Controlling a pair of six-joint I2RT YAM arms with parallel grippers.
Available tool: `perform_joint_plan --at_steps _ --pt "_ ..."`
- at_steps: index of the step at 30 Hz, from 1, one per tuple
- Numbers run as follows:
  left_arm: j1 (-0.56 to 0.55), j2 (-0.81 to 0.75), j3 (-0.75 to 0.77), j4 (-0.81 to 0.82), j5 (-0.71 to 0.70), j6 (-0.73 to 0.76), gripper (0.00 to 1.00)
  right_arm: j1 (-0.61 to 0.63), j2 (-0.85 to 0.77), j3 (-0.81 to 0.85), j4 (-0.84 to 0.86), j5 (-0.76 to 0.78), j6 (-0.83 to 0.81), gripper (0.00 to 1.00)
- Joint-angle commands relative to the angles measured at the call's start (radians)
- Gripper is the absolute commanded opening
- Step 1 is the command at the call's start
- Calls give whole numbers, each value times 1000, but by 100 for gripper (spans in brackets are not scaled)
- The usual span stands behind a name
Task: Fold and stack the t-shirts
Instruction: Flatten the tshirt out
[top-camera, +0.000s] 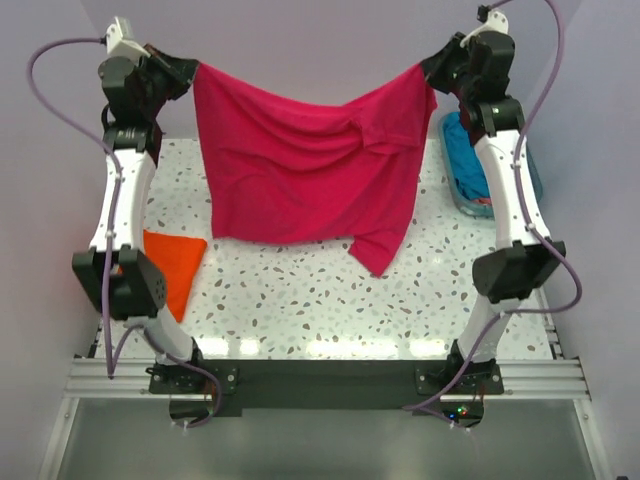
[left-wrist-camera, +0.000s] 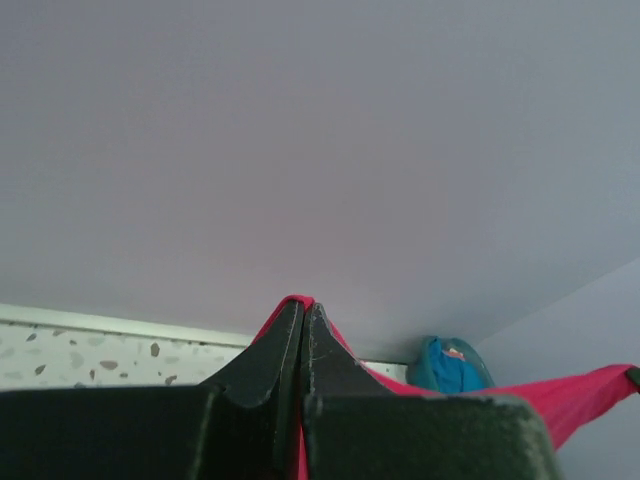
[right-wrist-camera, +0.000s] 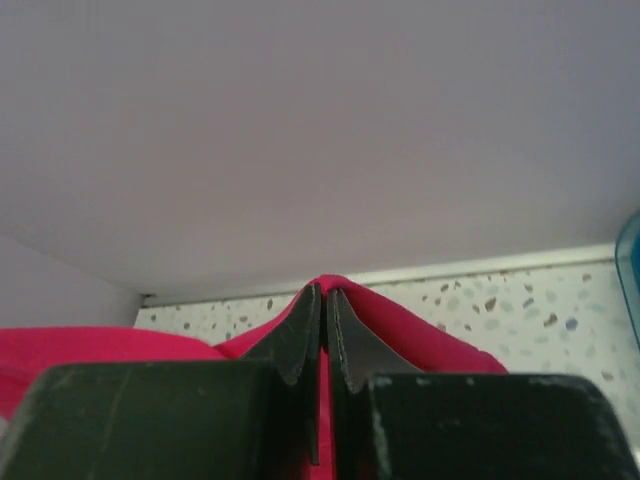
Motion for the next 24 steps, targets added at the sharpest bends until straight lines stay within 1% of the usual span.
perform_joint_plan --at_steps 1,2,3,4,6,8,9,10,11,12,13,15,16,18,19,21,22,24 --pt "20 147 265 94 123 -50 0 -10 81 250 100 -10 0 0" --pt "27 187 395 80 133 -53 0 -13 141 353 90 -9 9 0" --pt "32 248 452 65 142 -59 0 -15 158 389 90 -9 15 0" --pt "43 271 541 41 156 -64 0 -18 170 413 95 -9 27 0" --pt "57 287 560 42 171 -88 0 -24 160 388 119 -1 36 0" --pt "70 256 468 65 182 -93 0 -29 131 299 126 0 38 0" --pt "74 209 418 86 180 -93 0 -32 90 256 129 2 44 0" --pt "81 180 307 100 183 -92 0 -36 65 161 130 0 46 0" --pt "86 152 248 112 183 -90 0 -39 40 106 147 0 47 0" --pt "90 94 188 125 180 -89 0 -41 -21 49 156 0 47 0" --pt "97 65 60 138 182 -93 0 -44 -49 -59 159 0 49 0" --pt "100 -18 -64 157 188 -95 0 -46 -136 -176 164 -10 52 0" --pt "101 -44 -181 160 193 -92 0 -47 -170 -302 172 -23 53 0" --pt "101 -125 -301 163 193 -90 0 -46 -220 -430 172 -36 59 0" --pt "101 -153 -419 162 185 -90 0 -46 -271 -550 167 -40 64 0" --pt "101 -231 -533 146 167 -82 0 -46 -317 -673 155 -46 70 0" --pt "101 -257 -640 126 153 -78 0 -47 -355 -793 152 -46 76 0" --pt "101 -326 -745 93 125 -70 0 -49 -383 -893 142 -30 79 0"
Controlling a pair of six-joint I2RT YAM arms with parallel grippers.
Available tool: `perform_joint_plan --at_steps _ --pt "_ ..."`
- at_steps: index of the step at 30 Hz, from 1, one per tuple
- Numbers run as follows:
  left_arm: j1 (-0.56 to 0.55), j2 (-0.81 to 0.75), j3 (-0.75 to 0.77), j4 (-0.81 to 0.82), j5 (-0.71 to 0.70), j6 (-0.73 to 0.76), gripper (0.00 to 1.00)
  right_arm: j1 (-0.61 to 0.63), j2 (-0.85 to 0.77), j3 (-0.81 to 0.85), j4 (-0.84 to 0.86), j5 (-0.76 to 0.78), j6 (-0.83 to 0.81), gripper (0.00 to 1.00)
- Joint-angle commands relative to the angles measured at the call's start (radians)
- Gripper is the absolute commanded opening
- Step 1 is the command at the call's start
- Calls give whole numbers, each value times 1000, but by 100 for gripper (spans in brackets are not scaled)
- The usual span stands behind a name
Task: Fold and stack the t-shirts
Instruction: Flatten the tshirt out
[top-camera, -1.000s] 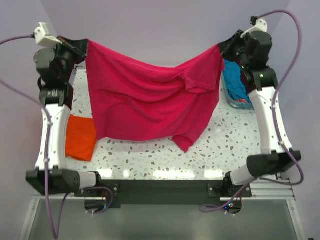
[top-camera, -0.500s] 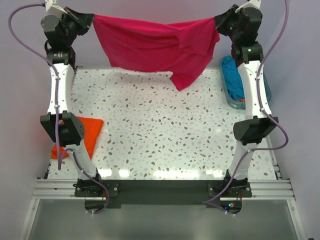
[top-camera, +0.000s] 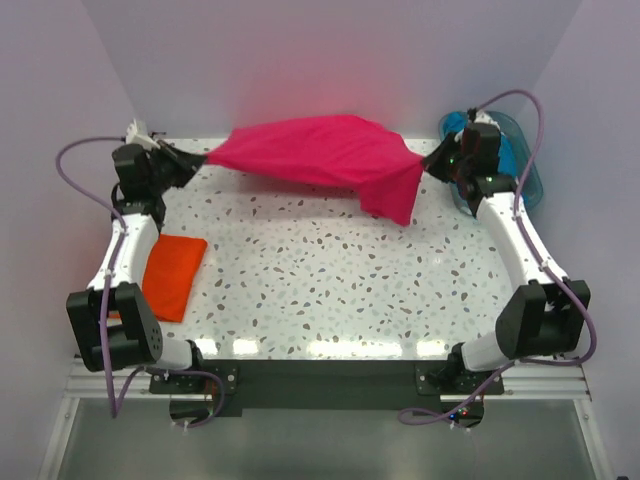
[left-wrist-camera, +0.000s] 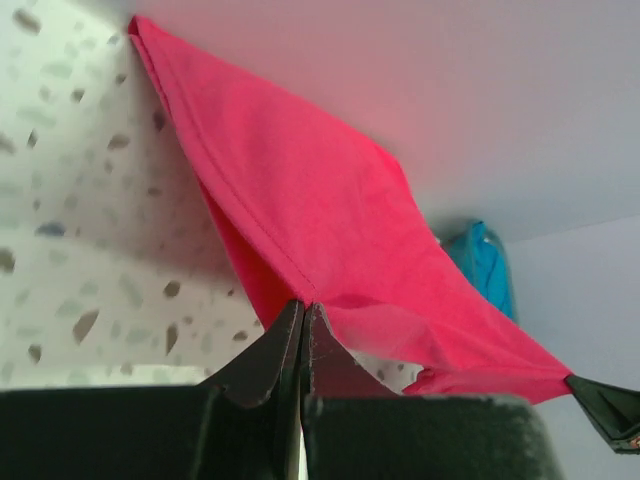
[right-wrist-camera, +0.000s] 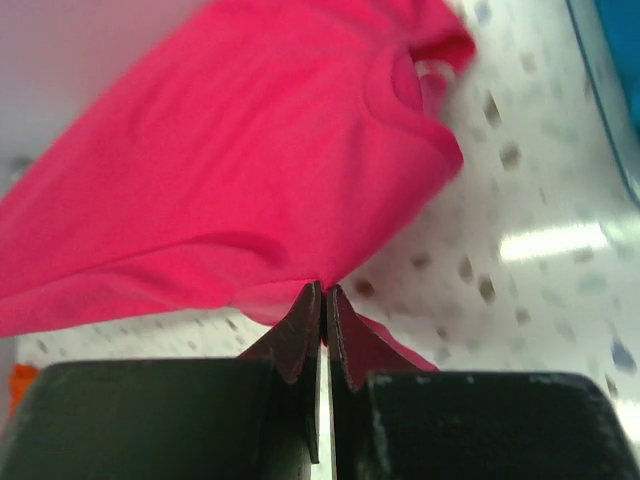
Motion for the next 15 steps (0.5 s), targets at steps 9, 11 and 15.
perform_joint_plan --at_steps 9,11,15 --pt "0 -198 -587 -16 -91 66 0 -6 19 -397 -33 49 -14 0" --pt "0 -209 -651 -23 -122 74 0 -7 25 -441 -26 63 -8 6" --pt "0 -280 -721 -45 -178 57 0 -15 -16 -498 -11 69 8 35"
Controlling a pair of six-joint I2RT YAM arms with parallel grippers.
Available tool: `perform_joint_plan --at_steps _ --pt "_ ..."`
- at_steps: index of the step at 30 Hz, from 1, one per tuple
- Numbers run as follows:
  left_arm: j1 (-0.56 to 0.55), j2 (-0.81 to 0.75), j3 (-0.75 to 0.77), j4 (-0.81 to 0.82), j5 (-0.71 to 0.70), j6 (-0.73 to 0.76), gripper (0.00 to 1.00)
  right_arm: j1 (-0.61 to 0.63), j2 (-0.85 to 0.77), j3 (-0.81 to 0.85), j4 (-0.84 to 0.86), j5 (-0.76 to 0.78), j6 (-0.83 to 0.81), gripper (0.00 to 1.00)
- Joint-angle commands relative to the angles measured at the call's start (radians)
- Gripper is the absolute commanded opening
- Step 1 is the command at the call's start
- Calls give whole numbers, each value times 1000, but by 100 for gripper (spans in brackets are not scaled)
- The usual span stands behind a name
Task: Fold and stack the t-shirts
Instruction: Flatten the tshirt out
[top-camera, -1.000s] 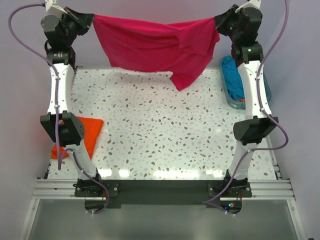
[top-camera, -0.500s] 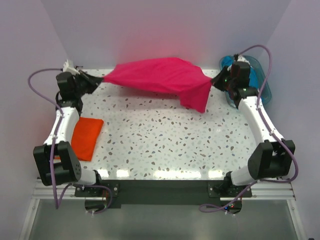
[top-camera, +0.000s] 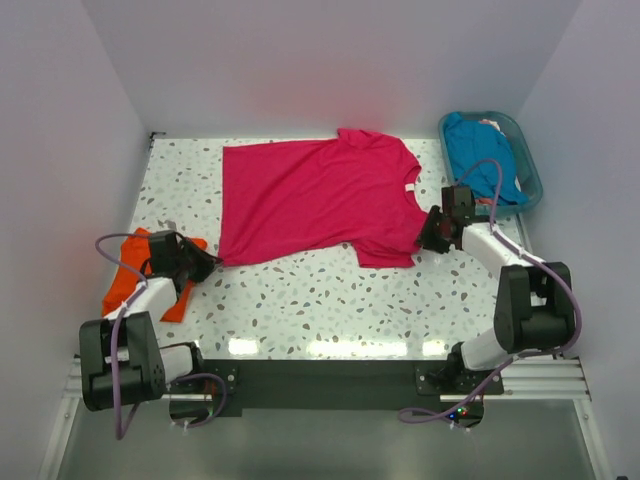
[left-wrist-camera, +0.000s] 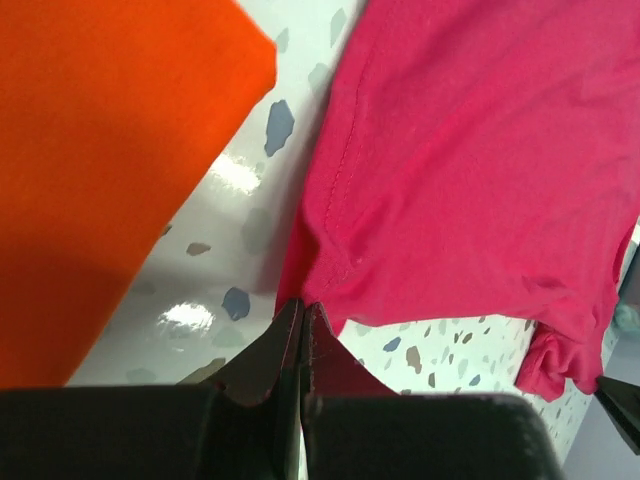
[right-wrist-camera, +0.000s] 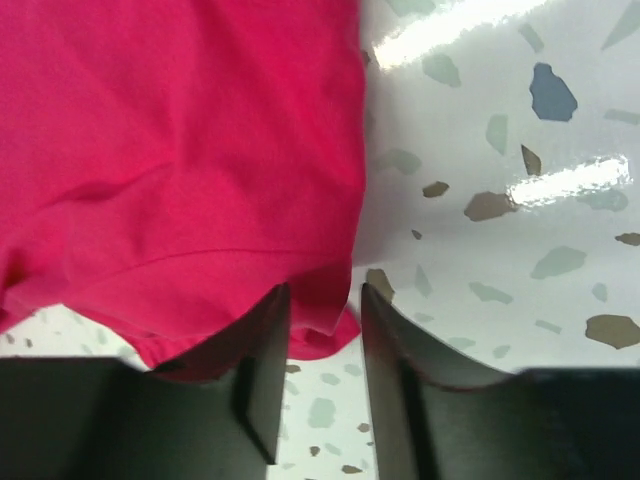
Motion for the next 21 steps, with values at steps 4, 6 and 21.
perform_joint_plan --at_steps 4,6,21 --pt "-1 -110 -43 26 -58 13 9 -8 -132 -40 4 52 8 59" --pt "0 -116 -31 4 -67 22 11 -7 -183 -62 -1 45 17 63" --pt "-1 -198 0 -106 -108 39 30 174 -184 -220 113 163 -14 52"
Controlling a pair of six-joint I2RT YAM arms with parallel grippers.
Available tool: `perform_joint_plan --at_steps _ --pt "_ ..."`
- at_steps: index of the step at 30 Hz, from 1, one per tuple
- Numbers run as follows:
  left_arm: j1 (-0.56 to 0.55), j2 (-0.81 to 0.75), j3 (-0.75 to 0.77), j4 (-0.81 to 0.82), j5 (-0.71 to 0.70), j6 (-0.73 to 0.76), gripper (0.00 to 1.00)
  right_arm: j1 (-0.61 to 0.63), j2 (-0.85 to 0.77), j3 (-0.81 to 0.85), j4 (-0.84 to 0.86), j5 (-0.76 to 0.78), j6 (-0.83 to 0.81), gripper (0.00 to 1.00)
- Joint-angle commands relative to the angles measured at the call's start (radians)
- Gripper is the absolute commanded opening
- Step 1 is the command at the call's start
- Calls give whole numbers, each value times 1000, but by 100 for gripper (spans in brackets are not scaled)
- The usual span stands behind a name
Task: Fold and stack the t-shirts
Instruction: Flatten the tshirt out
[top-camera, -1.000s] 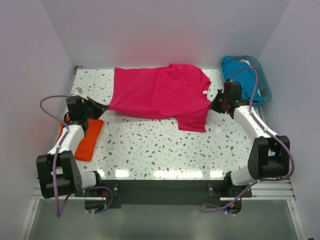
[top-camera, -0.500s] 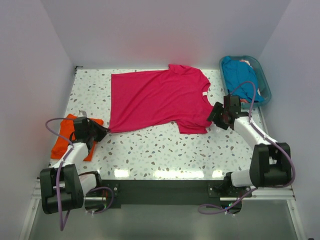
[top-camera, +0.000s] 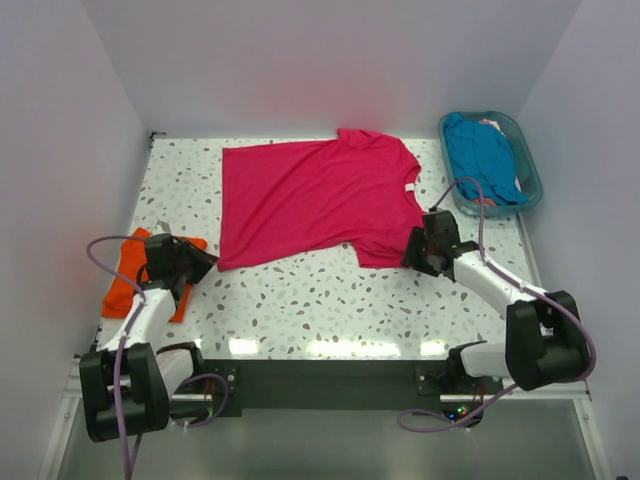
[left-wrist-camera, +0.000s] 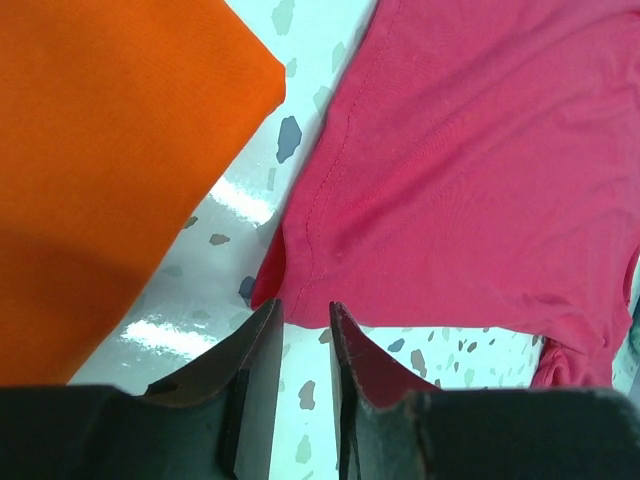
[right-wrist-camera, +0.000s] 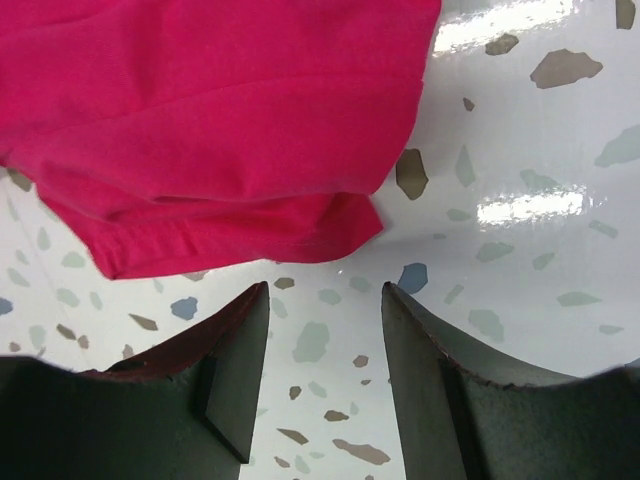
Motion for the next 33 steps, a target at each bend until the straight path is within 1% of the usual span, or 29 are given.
perform_joint_plan --at_steps 1,5,8,11,12,15,20,21,27,29,31,32,33 --pt "-1 -47 32 -40 -27 23 32 3 37 6 83 86 -19 52" --pt "-13 -88 0 -59 -46 20 34 3 77 24 89 108 -42 50" --pt "-50 -90 -26 -59 -82 6 36 5 101 29 101 97 -43 48" --pt "-108 -88 -39 -59 -140 -20 39 5 118 29 109 100 -42 48" --pt "-145 -87 -37 -59 -170 -28 40 5 121 29 112 99 -42 48" --pt "-185 -74 -28 -63 -209 -48 43 5 117 29 117 100 -39 48" --pt "-185 -45 -22 -56 -224 -48 45 14 115 47 121 112 -42 48" --pt "-186 -41 -22 -53 -250 -48 45 17 120 52 123 116 -42 48" --pt "-185 13 -27 -22 -266 -46 45 34 189 89 129 116 -37 45" --pt "-185 35 -30 -5 -266 -46 46 35 196 90 130 114 -34 38" --pt "-186 57 -31 16 -263 -43 45 37 197 90 123 111 -33 30" --pt "-185 67 -33 21 -264 -43 44 38 192 87 118 109 -29 18" --pt "-185 73 -33 29 -260 -43 44 37 171 79 108 106 -26 13"
